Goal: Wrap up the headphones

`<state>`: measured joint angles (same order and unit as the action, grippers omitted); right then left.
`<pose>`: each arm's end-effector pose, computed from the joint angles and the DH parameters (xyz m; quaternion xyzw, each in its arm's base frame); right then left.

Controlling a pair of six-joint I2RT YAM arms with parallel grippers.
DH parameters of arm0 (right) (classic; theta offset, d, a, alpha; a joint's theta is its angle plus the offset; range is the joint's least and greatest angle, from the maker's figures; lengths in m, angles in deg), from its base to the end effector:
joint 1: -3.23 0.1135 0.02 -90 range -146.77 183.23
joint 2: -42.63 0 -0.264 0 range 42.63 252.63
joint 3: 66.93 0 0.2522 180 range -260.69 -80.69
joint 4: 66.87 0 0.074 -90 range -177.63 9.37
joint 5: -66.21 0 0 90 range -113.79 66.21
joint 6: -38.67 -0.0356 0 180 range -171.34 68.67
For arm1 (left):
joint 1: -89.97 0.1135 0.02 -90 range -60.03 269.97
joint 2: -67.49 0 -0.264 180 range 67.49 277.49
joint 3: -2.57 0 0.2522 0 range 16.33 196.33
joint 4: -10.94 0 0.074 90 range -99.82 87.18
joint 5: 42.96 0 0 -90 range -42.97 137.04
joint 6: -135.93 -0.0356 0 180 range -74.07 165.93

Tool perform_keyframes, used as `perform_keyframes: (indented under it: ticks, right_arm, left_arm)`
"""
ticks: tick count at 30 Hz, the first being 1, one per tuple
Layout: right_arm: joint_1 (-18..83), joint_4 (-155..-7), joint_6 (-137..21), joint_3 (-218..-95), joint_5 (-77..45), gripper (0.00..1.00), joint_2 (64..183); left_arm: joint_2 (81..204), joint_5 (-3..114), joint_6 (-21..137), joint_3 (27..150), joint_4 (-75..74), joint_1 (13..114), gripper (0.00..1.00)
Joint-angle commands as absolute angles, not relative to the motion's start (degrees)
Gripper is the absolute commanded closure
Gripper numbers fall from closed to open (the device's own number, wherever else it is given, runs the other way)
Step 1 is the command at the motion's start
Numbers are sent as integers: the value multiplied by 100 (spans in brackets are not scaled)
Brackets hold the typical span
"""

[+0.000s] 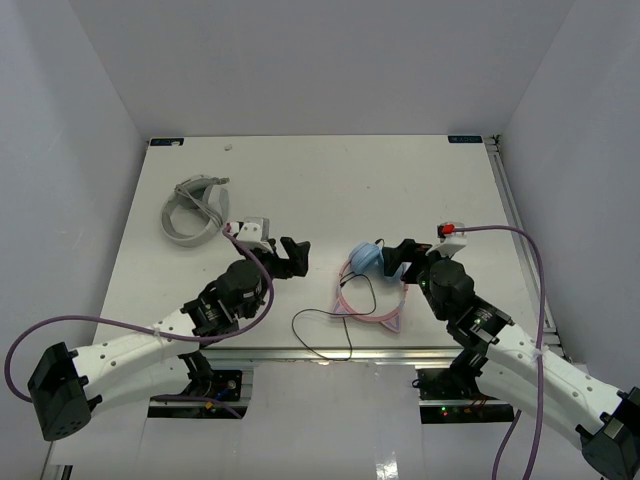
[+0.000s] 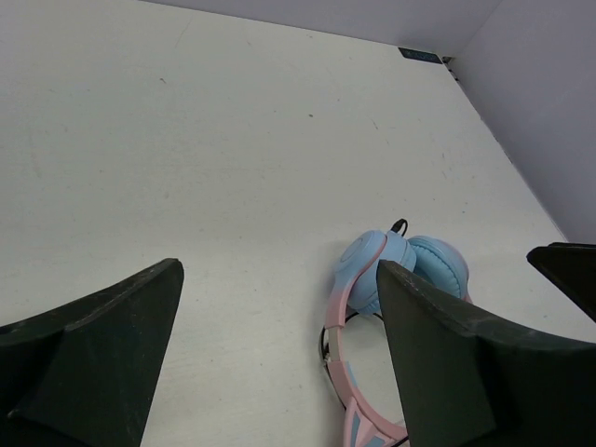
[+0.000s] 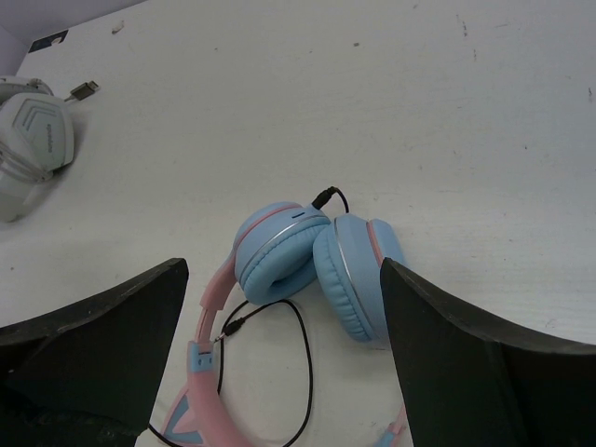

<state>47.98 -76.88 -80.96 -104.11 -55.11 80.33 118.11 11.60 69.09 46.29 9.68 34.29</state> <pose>0.1309 0.1037 0.2536 0.0736 0.7567 0.2067 0.6158 0.1325 -0.1575 0.2726 0.0101 0.7468 -0.2185 0.6280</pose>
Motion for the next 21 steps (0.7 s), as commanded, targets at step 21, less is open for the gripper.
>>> perform_keyframes:
  ticks: [21]
  right_arm:
    - [4800,-7978,-8315,-10666,-6349,10,8302]
  left_arm:
    - [12407,1833,6861,5030,917,3416,3]
